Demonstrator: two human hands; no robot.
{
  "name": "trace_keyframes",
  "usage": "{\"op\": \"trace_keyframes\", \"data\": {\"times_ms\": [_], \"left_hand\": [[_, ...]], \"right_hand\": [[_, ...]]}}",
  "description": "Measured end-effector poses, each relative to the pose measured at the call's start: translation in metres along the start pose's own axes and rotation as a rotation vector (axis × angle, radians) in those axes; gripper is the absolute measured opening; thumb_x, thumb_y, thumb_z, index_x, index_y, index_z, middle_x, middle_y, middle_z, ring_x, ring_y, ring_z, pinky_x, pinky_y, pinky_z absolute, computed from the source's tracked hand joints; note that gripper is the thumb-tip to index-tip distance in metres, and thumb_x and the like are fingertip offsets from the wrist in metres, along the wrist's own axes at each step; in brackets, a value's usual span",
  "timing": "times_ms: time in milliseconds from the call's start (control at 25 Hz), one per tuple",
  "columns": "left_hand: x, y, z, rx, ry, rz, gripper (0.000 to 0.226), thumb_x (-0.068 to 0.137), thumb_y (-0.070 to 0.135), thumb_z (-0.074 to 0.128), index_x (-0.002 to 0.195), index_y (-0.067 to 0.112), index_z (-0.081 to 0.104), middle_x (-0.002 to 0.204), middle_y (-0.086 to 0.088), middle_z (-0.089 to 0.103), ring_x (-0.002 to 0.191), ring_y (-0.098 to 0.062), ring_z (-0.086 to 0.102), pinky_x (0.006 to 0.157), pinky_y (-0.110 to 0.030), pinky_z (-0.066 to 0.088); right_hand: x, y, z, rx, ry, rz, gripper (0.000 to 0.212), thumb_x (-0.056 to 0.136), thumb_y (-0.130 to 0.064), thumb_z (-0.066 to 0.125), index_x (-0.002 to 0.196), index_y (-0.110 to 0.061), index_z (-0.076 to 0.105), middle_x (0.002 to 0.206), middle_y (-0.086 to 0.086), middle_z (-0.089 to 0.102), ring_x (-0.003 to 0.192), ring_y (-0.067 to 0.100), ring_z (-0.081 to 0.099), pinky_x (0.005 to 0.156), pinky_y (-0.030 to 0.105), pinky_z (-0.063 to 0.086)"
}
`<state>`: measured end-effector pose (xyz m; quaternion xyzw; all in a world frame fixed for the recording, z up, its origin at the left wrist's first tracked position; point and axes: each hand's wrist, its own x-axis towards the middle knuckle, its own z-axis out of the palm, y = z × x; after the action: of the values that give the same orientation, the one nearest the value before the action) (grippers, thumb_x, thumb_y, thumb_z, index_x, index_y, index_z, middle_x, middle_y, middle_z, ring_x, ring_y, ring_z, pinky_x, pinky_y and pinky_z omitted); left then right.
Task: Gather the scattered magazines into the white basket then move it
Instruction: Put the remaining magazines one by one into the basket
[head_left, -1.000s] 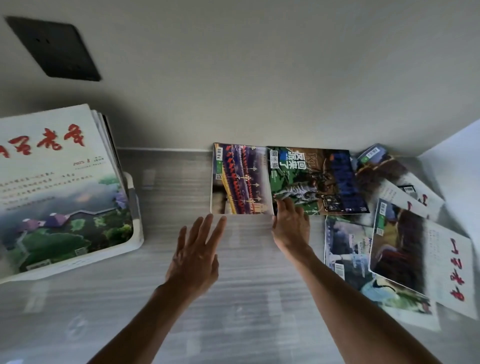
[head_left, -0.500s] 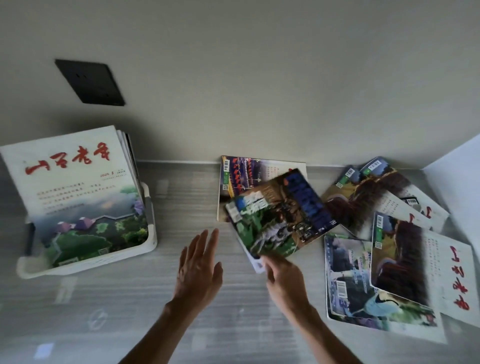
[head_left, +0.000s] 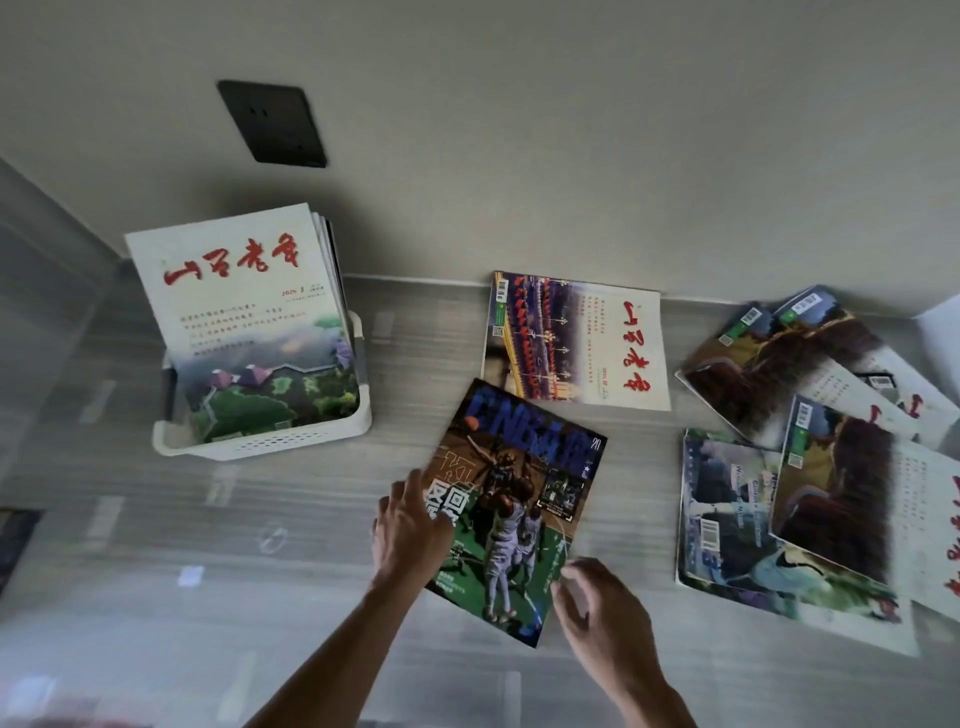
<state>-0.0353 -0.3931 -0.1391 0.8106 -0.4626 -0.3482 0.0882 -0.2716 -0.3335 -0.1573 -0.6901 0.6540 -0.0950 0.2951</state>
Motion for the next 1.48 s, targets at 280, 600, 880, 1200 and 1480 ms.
{"op": "trace_keyframes", "data": {"times_ms": [280, 600, 880, 1200, 1480], "left_hand": [[0.022, 0.021, -0.001, -0.117, 0.008, -0.129, 0.05, 0.086, 0.033, 0.055, 0.133, 0.019, 0.045, 0.123, -0.015, 0.058, 0.105, -0.03, 0.055, 0.075, -0.03, 0.036], [0.016, 0.02, -0.012, -0.554, 0.081, 0.255, 0.024, 0.096, -0.004, 0.044, 0.086, 0.005, 0.064, 0.057, -0.007, 0.046, 0.048, -0.009, 0.034, 0.046, -0.021, 0.025], [0.008, -0.02, -0.062, -0.773, 0.138, 0.251, 0.041, 0.092, -0.005, 0.052, 0.085, 0.031, 0.071, 0.058, 0.004, 0.055, 0.053, -0.013, 0.039, 0.049, -0.023, 0.028], [0.039, -0.061, -0.166, -0.969, 0.463, -0.008, 0.028, 0.093, 0.0, 0.055, 0.075, 0.018, 0.068, 0.049, 0.007, 0.054, 0.045, -0.014, 0.041, 0.048, -0.028, 0.037], [0.077, -0.048, -0.302, -1.408, 0.582, 0.263, 0.029, 0.088, -0.02, 0.042, 0.082, 0.003, 0.057, 0.059, -0.004, 0.059, 0.041, -0.003, 0.049, 0.04, -0.015, 0.04]], "right_hand": [[0.034, -0.018, 0.001, -0.063, 0.024, 0.155, 0.041, 0.089, -0.04, 0.059, 0.127, -0.026, 0.053, 0.13, -0.008, 0.055, 0.089, 0.011, 0.062, 0.076, 0.025, 0.058], [0.06, -0.019, -0.02, 0.369, 0.104, 0.435, 0.041, 0.089, -0.024, 0.067, 0.127, -0.016, 0.054, 0.107, 0.002, 0.072, 0.065, 0.003, 0.068, 0.055, 0.015, 0.053], [0.11, -0.066, -0.062, 0.897, 0.002, 0.441, 0.012, 0.089, -0.005, 0.06, 0.091, -0.015, 0.066, 0.058, -0.006, 0.062, 0.052, 0.011, 0.052, 0.047, 0.022, 0.038], [0.165, -0.233, -0.07, 0.829, 0.057, 0.013, 0.034, 0.088, -0.007, 0.066, 0.079, -0.039, 0.064, 0.084, -0.008, 0.069, 0.062, -0.003, 0.063, 0.054, 0.009, 0.049], [0.23, -0.354, -0.107, 0.938, 0.106, -0.14, 0.022, 0.087, -0.003, 0.066, 0.084, -0.024, 0.073, 0.059, -0.018, 0.071, 0.051, -0.005, 0.064, 0.048, 0.014, 0.051]]}}
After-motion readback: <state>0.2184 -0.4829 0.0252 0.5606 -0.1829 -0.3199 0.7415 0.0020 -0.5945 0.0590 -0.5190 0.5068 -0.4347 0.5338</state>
